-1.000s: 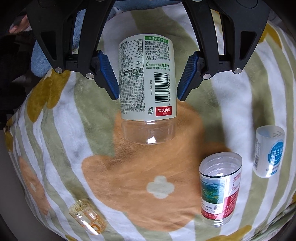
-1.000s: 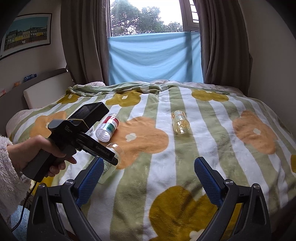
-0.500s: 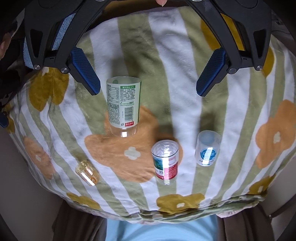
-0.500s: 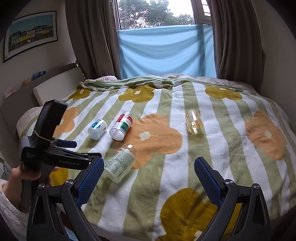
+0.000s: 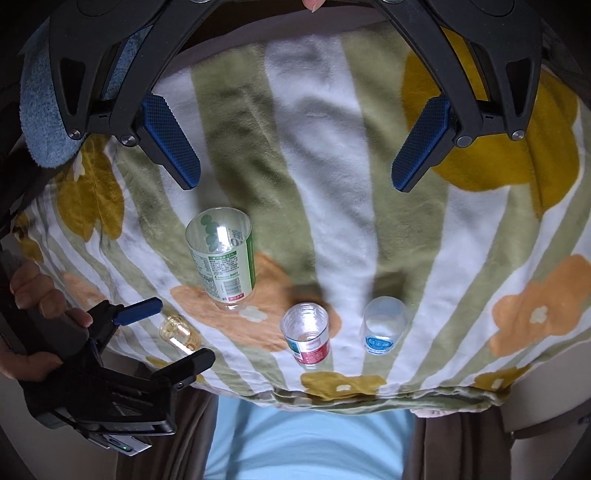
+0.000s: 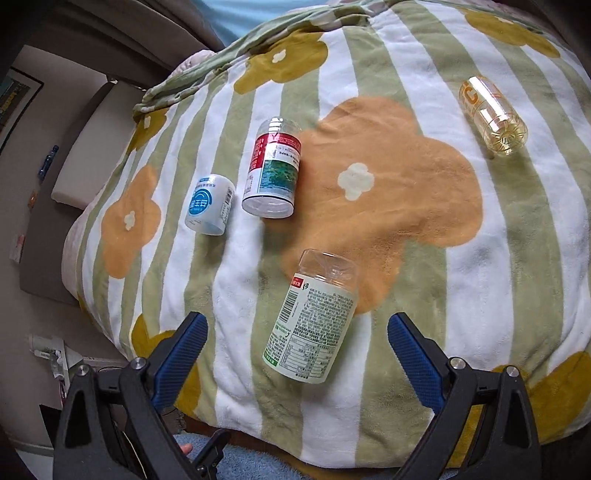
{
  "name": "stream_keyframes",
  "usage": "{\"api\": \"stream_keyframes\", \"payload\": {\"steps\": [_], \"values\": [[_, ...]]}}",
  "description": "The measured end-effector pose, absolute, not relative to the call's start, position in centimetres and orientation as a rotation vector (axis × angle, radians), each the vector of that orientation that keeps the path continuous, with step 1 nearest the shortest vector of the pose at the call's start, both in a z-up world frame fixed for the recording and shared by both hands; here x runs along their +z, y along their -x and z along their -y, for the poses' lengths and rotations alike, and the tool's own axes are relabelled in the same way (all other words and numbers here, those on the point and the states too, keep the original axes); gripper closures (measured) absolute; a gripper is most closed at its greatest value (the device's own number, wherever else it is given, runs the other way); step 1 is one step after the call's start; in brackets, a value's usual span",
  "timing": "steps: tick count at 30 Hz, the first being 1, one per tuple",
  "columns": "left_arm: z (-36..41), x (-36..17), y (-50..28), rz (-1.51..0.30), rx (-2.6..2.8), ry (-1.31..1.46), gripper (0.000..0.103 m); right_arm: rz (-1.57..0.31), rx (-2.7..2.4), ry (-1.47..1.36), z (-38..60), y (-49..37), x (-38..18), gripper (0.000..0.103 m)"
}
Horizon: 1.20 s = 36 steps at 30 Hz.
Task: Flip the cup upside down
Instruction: 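Move the right gripper to the lying bottle and close around its body, then lift and rotate the bottle with the right gripper, set it cap-down, open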
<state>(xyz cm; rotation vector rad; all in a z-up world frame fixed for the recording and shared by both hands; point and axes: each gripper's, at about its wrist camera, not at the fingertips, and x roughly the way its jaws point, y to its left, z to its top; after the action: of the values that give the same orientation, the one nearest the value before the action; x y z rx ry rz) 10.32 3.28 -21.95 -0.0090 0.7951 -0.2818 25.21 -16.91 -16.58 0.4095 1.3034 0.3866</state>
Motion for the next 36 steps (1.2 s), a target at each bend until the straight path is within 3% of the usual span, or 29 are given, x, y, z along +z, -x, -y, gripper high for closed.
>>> {"api": "stream_keyframes", "payload": {"steps": [6, 11, 15, 17, 22, 27, 36], "values": [[-4.0, -23.0, -10.0, -0.783, -0.293, 0.020, 0.000, -1.451, 0.301, -0.421, 15.1, -28.4, -20.6, 0.006], [-4.2, -23.6, -10.2, -0.795, -0.300, 0.021, 0.000, -1.505, 0.238, -0.437, 15.2, -29.9, -22.8, 0.024], [-4.3, -23.8, -10.5, -0.800, -0.297, 0.029, 0.000, -1.520, 0.200, -0.420, 15.2, -30.8, -23.5, 0.028], [-4.3, -23.8, -10.5, -0.800, -0.285, 0.024, 0.000, -1.522, 0.194, -0.420, 15.3, -31.1, -23.6, 0.040], [-4.6, -23.9, -10.5, -0.805, -0.278, 0.036, 0.000, -1.496, 0.207, -0.406, 15.5, -31.1, -23.3, 0.042], [-4.9, -23.9, -10.6, -0.801, -0.265, 0.049, 0.000, -1.356, 0.295, -0.399, 15.9, -30.0, -20.6, 0.043], [-5.1, -24.1, -10.8, -0.793, -0.223, 0.046, 0.000, -0.883, 0.365, -0.022, 14.2, -24.3, -15.4, 0.043]]}}
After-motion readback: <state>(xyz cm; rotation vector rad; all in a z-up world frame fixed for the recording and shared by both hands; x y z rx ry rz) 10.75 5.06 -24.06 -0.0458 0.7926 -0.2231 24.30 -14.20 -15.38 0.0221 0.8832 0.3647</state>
